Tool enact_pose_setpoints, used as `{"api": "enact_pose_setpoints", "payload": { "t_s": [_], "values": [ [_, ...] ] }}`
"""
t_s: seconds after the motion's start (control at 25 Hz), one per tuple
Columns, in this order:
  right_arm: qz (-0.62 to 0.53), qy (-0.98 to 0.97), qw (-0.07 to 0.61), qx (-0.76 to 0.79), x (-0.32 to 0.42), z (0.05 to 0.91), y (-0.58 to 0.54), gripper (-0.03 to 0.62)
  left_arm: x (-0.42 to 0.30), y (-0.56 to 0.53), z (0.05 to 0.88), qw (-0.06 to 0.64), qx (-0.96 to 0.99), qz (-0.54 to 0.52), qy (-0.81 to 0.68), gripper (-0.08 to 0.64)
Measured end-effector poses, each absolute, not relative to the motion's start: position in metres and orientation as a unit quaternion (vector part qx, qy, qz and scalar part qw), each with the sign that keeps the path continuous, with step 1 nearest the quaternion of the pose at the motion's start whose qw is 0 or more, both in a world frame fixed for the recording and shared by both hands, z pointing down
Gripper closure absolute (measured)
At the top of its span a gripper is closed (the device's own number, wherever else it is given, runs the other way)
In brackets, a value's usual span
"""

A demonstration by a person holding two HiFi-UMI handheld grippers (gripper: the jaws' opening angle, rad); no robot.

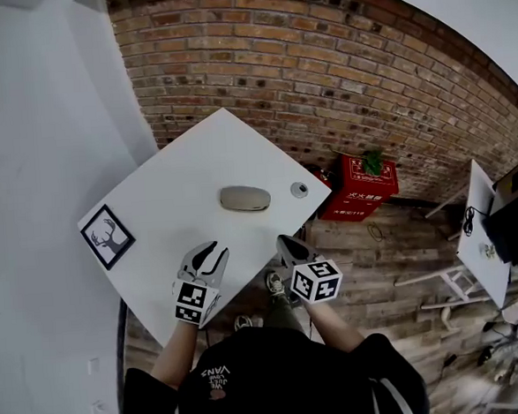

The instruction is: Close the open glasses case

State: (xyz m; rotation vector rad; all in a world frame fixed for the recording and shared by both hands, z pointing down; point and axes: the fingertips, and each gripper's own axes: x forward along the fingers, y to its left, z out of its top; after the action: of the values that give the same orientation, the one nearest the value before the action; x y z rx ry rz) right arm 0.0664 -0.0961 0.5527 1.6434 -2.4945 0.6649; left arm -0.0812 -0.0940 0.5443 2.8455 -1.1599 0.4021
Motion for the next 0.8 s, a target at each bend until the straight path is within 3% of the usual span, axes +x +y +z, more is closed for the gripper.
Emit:
{"api": "enact_pose_setpoints", "payload": {
  "t_s": [0.36, 0.8],
  "values": [
    [0.218, -0.816, 0.049, 0.533, 0.055, 0.559, -0.071, 0.594, -0.094, -0.073, 0.551, 0.031, 0.915, 0.124, -0.384, 0.536],
    [0.219, -0.813, 0.072, 0.535, 0.054, 0.570, -0.059, 0.594, -0.091, -0.060, 0.566, 0.049, 0.915, 0.133, -0.379, 0.549]
  ]
}}
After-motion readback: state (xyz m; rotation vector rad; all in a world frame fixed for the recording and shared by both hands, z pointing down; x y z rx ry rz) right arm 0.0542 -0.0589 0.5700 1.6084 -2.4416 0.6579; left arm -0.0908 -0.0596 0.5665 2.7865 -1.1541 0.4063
